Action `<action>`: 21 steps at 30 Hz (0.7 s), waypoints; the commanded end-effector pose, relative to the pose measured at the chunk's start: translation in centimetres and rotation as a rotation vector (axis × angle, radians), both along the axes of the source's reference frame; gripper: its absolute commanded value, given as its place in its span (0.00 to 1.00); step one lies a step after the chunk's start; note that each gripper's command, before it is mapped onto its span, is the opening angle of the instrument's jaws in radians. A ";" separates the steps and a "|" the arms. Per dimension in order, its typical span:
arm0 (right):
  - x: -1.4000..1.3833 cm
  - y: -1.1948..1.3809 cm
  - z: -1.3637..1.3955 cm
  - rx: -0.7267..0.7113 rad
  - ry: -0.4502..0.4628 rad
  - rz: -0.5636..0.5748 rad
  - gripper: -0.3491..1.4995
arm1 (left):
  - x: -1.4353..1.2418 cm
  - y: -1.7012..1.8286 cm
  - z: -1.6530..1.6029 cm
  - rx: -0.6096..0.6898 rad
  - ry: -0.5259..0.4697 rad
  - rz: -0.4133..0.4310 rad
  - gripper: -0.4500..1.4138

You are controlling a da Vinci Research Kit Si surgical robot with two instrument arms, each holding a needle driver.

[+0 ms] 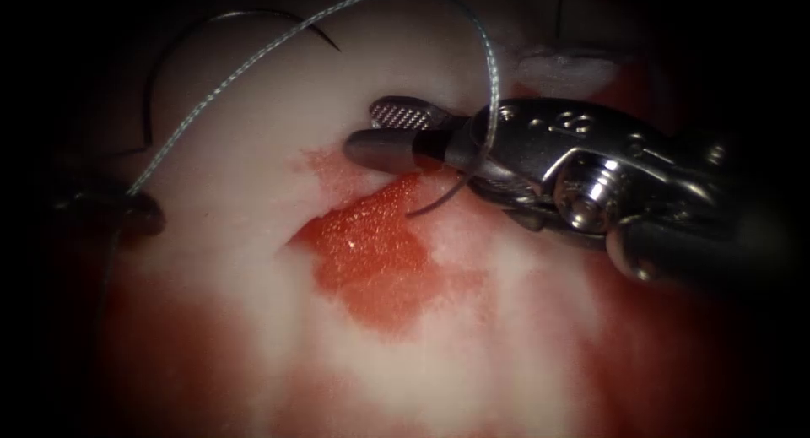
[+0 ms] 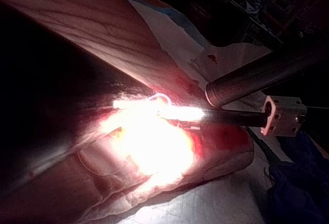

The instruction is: Wound Closure

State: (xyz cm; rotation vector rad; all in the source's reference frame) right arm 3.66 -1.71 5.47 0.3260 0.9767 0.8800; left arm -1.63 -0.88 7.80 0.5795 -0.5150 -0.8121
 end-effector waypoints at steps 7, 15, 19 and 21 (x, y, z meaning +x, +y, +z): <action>0.10 0.07 -0.02 0.005 -0.002 0.023 0.45 | -0.06 0.09 -0.02 0.009 -0.006 -0.002 0.00; 0.15 0.04 0.08 0.011 -0.017 0.041 0.38 | -0.12 0.06 -0.04 0.013 -0.011 0.005 0.00; 0.16 0.04 0.09 0.010 -0.019 0.043 0.03 | -0.13 0.05 -0.05 0.017 -0.011 0.004 0.00; 0.16 0.05 0.09 0.011 -0.019 0.044 0.00 | -0.13 0.05 -0.05 0.017 -0.012 0.006 0.00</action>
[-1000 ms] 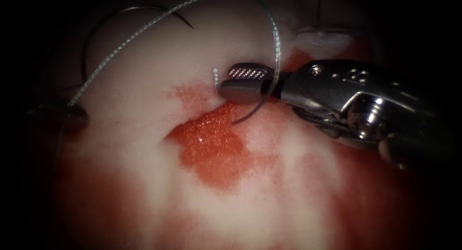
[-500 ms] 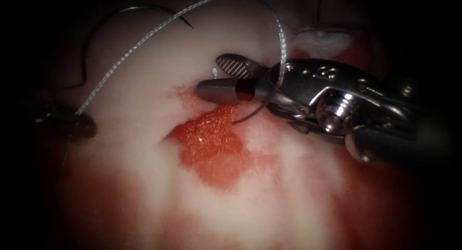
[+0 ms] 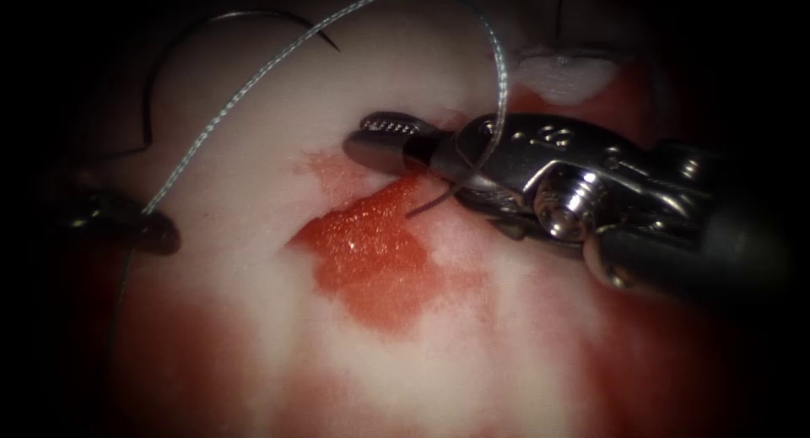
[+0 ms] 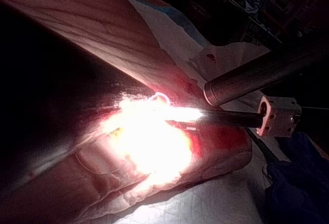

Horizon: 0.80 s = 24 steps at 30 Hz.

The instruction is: Wound Closure

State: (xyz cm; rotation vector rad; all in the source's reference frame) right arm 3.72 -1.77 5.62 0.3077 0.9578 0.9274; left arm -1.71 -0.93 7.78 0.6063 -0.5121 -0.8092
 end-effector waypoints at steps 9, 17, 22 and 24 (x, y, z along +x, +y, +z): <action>0.08 0.37 -0.16 -0.013 -0.018 -0.002 0.00 | -0.06 0.06 -0.01 0.005 -0.008 0.003 0.00; 0.08 0.62 -0.27 -0.043 -0.005 0.003 0.00 | -0.09 0.01 0.10 0.030 -0.014 0.008 0.00; 0.06 0.76 -0.37 -0.063 0.005 0.008 0.00 | -0.10 0.01 0.10 0.038 -0.018 0.015 0.00; 0.05 0.86 -0.47 -0.070 0.014 0.005 0.00 | -0.10 0.00 0.11 0.043 -0.022 0.021 0.00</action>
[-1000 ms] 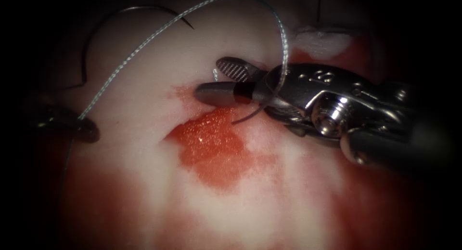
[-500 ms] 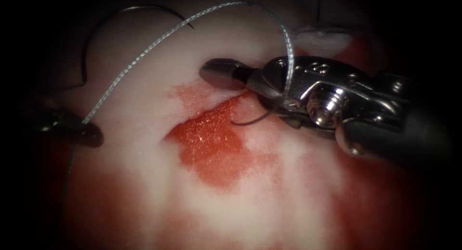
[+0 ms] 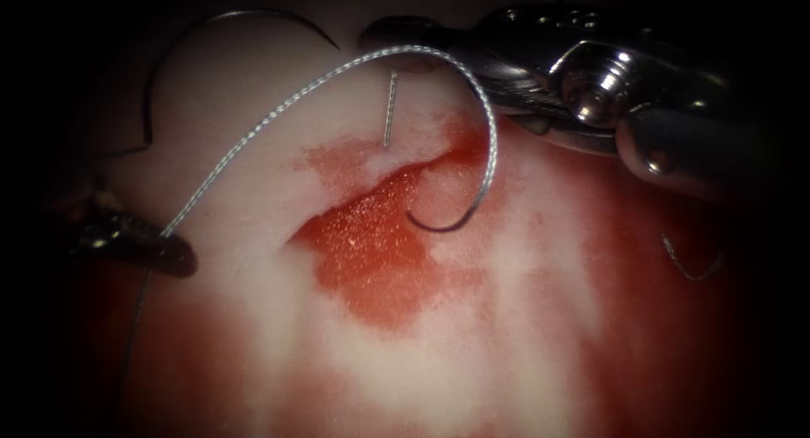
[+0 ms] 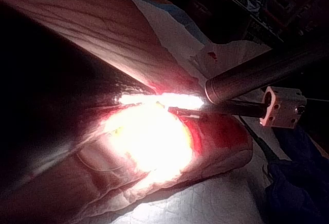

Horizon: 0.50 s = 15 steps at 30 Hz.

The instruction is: Wound Closure

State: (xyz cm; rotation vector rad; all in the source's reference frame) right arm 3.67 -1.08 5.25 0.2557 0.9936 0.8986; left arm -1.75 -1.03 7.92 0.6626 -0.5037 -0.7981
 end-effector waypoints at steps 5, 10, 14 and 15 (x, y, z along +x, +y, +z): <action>0.09 0.24 -0.22 -0.022 0.016 -0.009 0.00 | -0.06 0.07 0.01 -0.003 -0.009 0.005 0.00; 0.08 0.29 -0.38 -0.044 0.042 -0.014 0.00 | -0.07 0.06 0.03 -0.005 -0.003 0.016 0.00; 0.03 0.40 -0.50 -0.052 0.052 -0.023 0.00 | -0.07 0.05 0.05 -0.007 0.004 0.023 0.00; 0.03 0.41 -0.52 -0.053 0.052 -0.026 0.00 | -0.07 0.05 0.05 -0.007 0.006 0.025 0.00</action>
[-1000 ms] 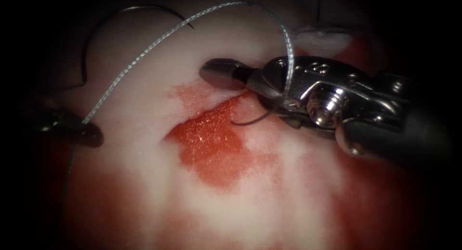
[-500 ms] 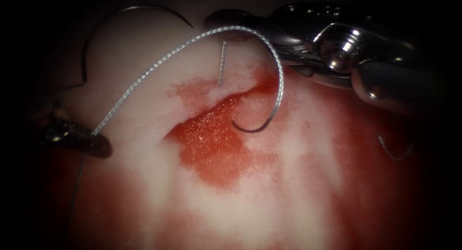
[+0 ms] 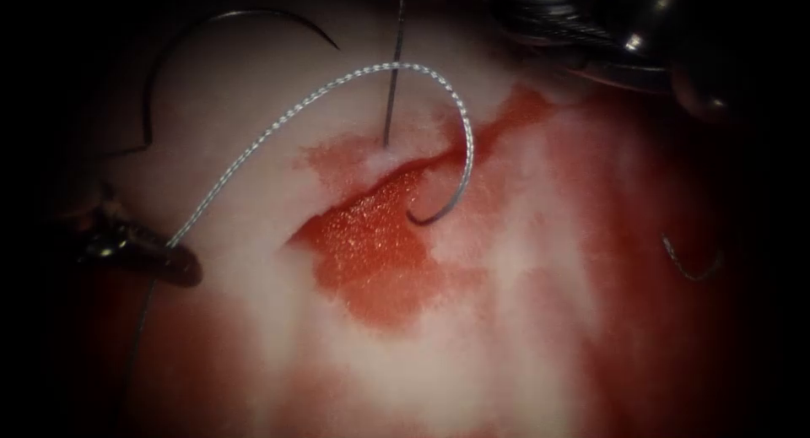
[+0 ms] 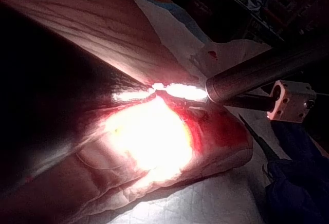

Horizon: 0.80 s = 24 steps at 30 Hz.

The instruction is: Wound Closure

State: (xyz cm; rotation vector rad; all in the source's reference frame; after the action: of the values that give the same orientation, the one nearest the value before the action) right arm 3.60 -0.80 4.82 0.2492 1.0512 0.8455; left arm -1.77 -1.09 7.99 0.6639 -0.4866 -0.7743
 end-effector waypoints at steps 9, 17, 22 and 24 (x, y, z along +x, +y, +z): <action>0.05 0.18 -0.21 -0.020 0.026 0.002 0.00 | -0.06 0.08 0.00 -0.008 0.009 0.011 0.00; 0.03 0.16 -0.22 -0.019 0.028 0.000 0.00 | -0.06 0.09 0.02 -0.005 0.013 0.011 0.00; 0.03 0.14 -0.23 -0.061 0.029 -0.013 0.58 | -0.05 0.11 0.01 -0.025 0.028 0.001 0.00; 0.01 0.13 -0.25 -0.107 0.033 -0.019 0.88 | -0.04 0.14 0.00 -0.050 0.043 0.004 0.00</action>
State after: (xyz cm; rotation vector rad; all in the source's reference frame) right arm 3.53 -0.78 4.62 0.1799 1.1180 0.7678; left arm -1.74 -1.02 8.01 0.5759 -0.4536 -0.7476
